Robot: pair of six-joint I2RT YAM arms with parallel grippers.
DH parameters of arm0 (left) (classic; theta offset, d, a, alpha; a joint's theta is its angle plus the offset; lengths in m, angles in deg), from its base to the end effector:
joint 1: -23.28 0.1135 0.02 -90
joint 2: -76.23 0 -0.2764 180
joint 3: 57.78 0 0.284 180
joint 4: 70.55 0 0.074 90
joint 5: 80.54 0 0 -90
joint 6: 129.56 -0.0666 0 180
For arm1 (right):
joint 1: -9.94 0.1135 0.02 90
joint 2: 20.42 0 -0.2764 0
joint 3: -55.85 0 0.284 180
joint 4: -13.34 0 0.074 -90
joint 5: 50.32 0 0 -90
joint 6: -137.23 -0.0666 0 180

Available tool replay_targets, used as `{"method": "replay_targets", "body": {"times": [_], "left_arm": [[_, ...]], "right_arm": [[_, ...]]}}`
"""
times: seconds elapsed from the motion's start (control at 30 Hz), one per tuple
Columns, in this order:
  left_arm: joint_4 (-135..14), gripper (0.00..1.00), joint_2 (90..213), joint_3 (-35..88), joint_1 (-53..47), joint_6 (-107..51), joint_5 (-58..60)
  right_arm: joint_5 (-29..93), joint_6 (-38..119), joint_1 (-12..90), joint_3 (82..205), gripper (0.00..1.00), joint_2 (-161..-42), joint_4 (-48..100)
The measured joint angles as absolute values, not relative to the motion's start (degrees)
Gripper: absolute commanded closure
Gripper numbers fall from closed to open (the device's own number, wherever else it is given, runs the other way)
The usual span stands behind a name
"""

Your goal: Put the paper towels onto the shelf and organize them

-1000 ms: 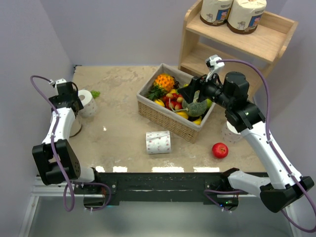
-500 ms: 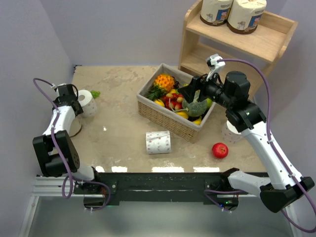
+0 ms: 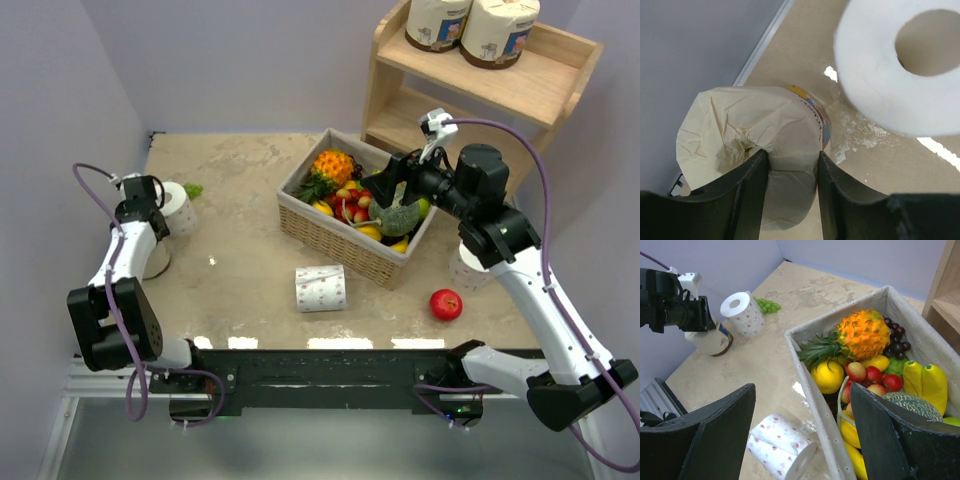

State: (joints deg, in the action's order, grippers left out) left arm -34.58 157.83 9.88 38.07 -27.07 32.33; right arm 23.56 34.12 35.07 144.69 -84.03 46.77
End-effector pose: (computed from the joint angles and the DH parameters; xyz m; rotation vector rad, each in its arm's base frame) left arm 0.3245 0.1124 0.2150 -0.7399 2.2961 0.5041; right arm 0.2553 0.1402 0.4625 -0.3969 1.7188 0.7311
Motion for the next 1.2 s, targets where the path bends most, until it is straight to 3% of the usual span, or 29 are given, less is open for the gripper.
{"method": "replay_targets", "body": {"times": [0.47,0.77,0.9,0.97,1.03,1.13,1.2], "left_arm": [[-28.5,0.64,147.0,6.0,22.2,-24.1,28.1],[-26.0,0.59,148.9,6.7,3.7,-18.9,27.8],[-25.9,0.44,150.7,8.7,-1.2,-17.1,27.2],[-25.6,0.32,151.5,9.9,-1.9,-16.3,26.6],[-25.3,0.13,152.2,11.3,-1.9,-16.1,26.1],[-25.1,0.01,152.3,13.6,-1.9,-16.2,25.5],[-25.4,0.0,152.3,15.6,-1.5,-16.5,25.2]], "right_arm": [[23.5,33.7,35.1,144.7,0.2,-81.9,46.9],[23.6,33.3,35.1,144.7,0.2,-81.9,46.8],[23.7,33.1,35.1,144.7,0.2,-82.2,46.8],[23.7,33.1,35.1,144.7,0.2,-82.7,46.9],[23.7,33.1,35.1,144.7,0.21,-83.5,47.0],[24.0,33.1,35.8,145.0,0.21,-85.4,47.4],[25.3,33.1,37.7,145.6,0.21,-87.1,47.9]]}}
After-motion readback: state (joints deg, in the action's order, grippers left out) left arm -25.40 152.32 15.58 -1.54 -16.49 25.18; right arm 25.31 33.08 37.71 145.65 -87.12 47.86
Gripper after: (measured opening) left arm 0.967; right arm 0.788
